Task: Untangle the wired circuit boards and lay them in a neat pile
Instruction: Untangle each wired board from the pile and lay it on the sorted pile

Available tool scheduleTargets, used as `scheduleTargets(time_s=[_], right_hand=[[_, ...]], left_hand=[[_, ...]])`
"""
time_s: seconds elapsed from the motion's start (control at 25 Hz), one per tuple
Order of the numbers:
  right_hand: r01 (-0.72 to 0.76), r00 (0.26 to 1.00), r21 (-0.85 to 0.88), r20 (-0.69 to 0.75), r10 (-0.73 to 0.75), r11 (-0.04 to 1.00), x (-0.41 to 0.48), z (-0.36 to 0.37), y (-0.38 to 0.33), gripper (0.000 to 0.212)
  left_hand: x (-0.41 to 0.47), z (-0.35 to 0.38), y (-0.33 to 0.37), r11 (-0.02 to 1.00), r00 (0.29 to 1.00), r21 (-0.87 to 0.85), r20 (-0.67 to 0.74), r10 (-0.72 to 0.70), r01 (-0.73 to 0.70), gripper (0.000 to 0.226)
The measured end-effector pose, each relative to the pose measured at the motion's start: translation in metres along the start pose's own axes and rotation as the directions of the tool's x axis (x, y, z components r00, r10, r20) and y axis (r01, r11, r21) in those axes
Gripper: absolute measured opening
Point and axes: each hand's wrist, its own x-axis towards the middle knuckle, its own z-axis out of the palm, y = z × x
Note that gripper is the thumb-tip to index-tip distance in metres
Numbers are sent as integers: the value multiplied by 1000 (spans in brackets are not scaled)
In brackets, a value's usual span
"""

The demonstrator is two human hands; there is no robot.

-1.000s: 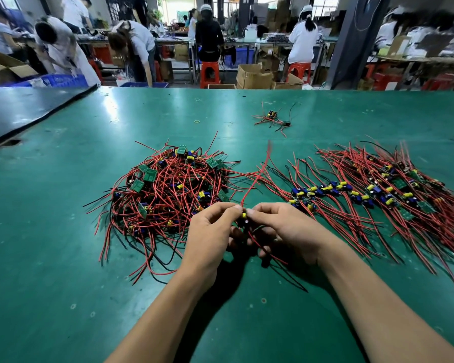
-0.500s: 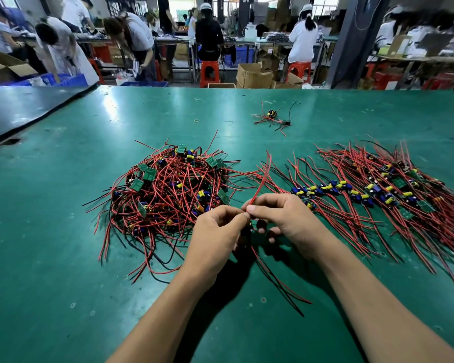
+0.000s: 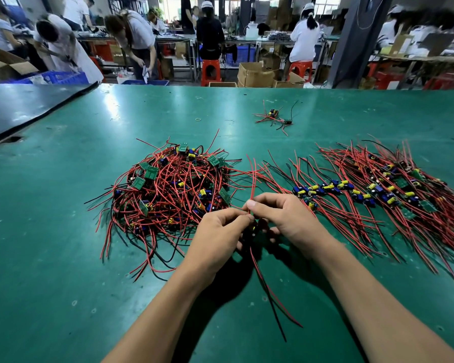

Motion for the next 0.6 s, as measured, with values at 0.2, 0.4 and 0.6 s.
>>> scheduleTargets(time_s=[0.2,0.4,0.6], right_hand=[[-19,998,59,65,15,998,0,-2,2,8],[-54,997,142,60,45,988,-3,-1,2,14],[-25,983,140,-176,49,990,5,-2,9,7]], left_hand=[[-1,-1,4,992,998,-117,35,-48,52,19],[-5,-4,7,995,995,-73,77,-69,75,20],[-7,-1,7,999,992,-4,120,-40,41,23]])
